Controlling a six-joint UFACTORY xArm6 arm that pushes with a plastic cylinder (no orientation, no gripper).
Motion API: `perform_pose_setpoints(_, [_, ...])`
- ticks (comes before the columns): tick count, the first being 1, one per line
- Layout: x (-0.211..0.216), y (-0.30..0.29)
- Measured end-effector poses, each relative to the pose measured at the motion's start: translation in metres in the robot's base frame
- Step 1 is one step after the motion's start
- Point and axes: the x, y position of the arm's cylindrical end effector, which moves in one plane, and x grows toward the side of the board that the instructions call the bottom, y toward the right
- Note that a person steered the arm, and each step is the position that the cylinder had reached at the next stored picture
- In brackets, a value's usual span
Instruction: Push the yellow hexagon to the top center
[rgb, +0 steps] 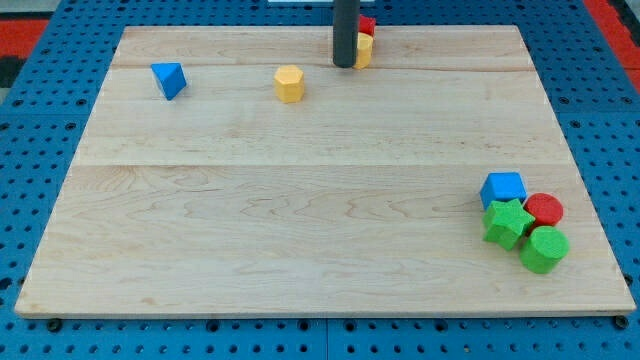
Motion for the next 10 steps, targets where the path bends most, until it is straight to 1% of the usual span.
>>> perform_pose_setpoints(1, [-0.005,0.004])
perform_pose_setpoints(2, [0.011,-0.018])
perform_pose_setpoints(4, [0.085,-0.079])
perform_pose_setpoints(5, [0.095,-0.102])
perform_pose_setpoints(6, [0.096,-0.119])
perform_pose_setpoints(7, [0.095,-0.115])
perform_pose_setpoints(8, [0.079,-0.111])
perform_pose_setpoints(10, [0.023,-0.082])
